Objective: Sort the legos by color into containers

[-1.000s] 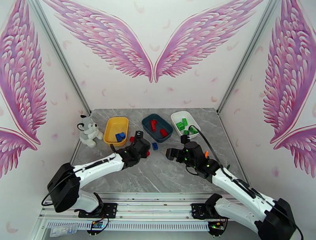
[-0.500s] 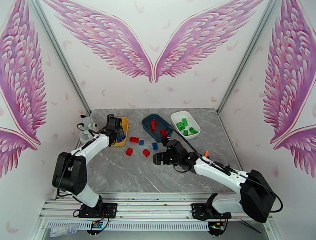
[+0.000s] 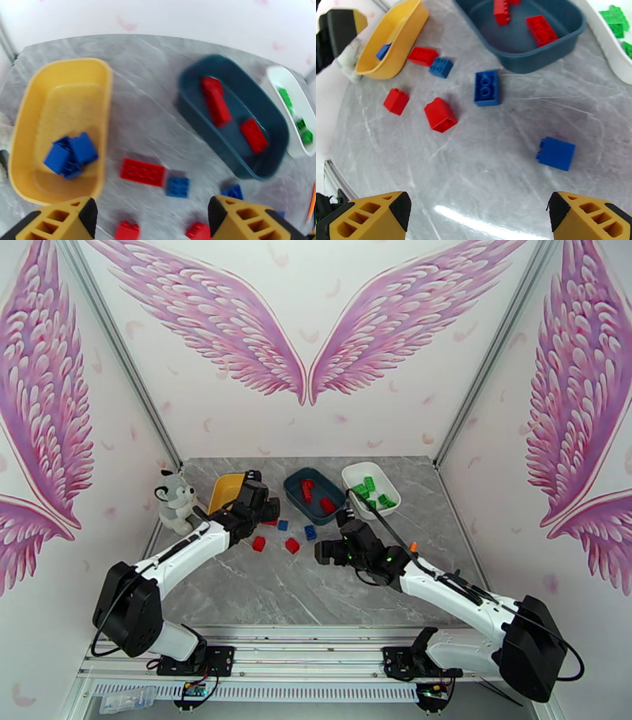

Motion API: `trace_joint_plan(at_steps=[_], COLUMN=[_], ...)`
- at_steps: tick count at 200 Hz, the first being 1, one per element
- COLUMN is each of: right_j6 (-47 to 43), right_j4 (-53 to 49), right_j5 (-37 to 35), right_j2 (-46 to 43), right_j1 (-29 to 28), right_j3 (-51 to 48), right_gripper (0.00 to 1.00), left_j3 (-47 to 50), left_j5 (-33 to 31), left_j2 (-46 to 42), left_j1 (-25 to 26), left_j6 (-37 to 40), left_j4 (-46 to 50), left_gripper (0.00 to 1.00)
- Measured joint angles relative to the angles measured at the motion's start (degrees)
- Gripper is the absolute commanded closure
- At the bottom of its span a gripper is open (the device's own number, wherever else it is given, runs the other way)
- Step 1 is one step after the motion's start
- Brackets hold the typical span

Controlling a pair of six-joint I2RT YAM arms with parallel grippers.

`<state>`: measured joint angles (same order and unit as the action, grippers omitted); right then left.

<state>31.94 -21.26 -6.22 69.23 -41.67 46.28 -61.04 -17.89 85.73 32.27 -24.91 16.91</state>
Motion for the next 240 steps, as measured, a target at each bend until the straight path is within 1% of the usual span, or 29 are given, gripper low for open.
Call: trace_joint_plan(at_steps=[21, 34, 61, 88, 112, 148, 197, 240], right_j6=[0.4, 0.9, 1.7, 1.9, 1.9, 2.5, 2.9, 3.0], right_j4=[-0.3, -0.6, -1.4, -1.9, -1.9, -1.9, -1.9, -1.9], right_j5=[-1.9, -3.3, -5.9, -7.5, -7.8, -7.7, -6.9, -6.2], right_j2=[-2.3, -4.5, -10.6, -16.5, -18.8, -18.2, -16.3, -16.3], right_j1=[1.1, 1.9, 3.3, 4.3, 4.7, 4.9, 5.6, 6.0], right_j3=[-0.4, -1.0, -3.3, -4.9, -5.4, -5.5, -5.6, -5.9], right_gripper=[0.00, 0.01, 0.01, 0.01, 0.01, 0.01, 0.01, 0.01], left_j3=[2.2, 2.3, 1.1, -2.4, -5.9, -9.7, -17.0, -20.3], left_j5=[0.2, 0.0, -1.0, -1.4, -1.5, -1.4, -1.5, -2.8], left_j2=[0.9, 2.8, 9.9, 17.8, 22.7, 26.5, 31.8, 36.0], left_j1=[3.5, 5.4, 9.4, 11.8, 12.7, 13.2, 13.3, 13.2], left_j6=[-1.1, -1.7, -2.6, -3.1, -3.5, -4.0, -4.7, -5.2], left_j4=[-0.7, -1.6, -2.5, -2.4, -2.2, -2.3, -1.8, -0.7], left_gripper=[0.19, 0.19, 0.20, 0.22, 0.22, 0.23, 0.32, 0.36])
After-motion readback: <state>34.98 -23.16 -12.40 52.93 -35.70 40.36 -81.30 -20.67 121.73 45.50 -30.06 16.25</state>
